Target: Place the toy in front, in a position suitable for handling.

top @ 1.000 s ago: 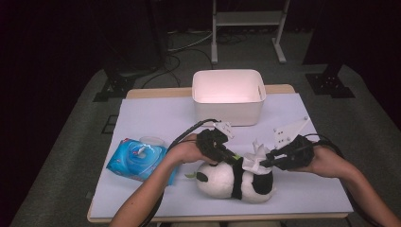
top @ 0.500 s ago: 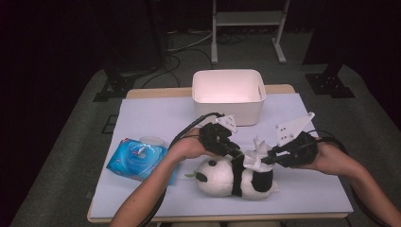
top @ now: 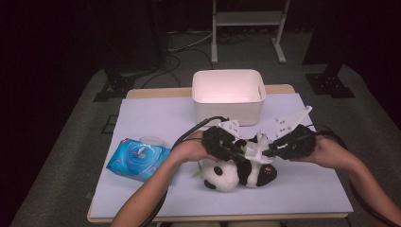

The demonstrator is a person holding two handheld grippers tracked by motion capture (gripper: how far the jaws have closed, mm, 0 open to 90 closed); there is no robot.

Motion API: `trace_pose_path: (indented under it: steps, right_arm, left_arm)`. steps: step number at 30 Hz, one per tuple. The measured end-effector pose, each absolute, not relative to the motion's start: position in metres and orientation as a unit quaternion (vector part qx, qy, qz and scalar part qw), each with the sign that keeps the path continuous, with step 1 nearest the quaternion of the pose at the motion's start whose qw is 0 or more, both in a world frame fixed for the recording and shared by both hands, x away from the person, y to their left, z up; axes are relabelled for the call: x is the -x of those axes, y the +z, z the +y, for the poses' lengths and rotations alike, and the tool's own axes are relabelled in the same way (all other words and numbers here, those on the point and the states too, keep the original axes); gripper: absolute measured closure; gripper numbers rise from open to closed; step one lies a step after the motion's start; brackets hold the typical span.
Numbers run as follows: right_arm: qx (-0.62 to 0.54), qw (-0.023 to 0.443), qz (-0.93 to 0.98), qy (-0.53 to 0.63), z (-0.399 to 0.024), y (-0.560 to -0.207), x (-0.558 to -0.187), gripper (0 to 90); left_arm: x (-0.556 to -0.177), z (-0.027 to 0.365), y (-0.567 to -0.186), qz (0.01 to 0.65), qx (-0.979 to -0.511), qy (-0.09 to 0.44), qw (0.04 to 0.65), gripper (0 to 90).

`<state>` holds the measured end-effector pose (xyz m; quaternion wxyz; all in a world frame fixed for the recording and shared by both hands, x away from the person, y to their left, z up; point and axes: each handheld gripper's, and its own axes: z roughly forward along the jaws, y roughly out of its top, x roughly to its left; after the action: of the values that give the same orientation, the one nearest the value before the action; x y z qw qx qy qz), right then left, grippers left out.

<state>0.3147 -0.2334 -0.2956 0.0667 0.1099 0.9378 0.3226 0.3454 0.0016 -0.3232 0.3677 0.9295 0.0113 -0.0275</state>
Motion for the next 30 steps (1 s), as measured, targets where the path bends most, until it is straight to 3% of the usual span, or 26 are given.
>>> trace_pose_path:
  steps: [7,18,30]
  right_arm:
    - [-0.131,0.05,0.95,0.279,-0.229,-0.33,-0.33,81.5]
    - [-0.142,0.021,0.948,0.284,-0.241,-0.351,-0.323,81.7]
    - [-0.196,0.015,0.941,0.275,-0.281,-0.376,-0.318,81.5]
  left_arm:
    - [-0.343,0.006,-0.322,0.01,-0.927,-0.023,0.375,75.9]
    - [-0.338,0.008,-0.326,0.003,-0.925,-0.03,0.379,75.7]
    - [-0.337,0.015,-0.325,0.018,-0.919,-0.039,0.391,62.9]
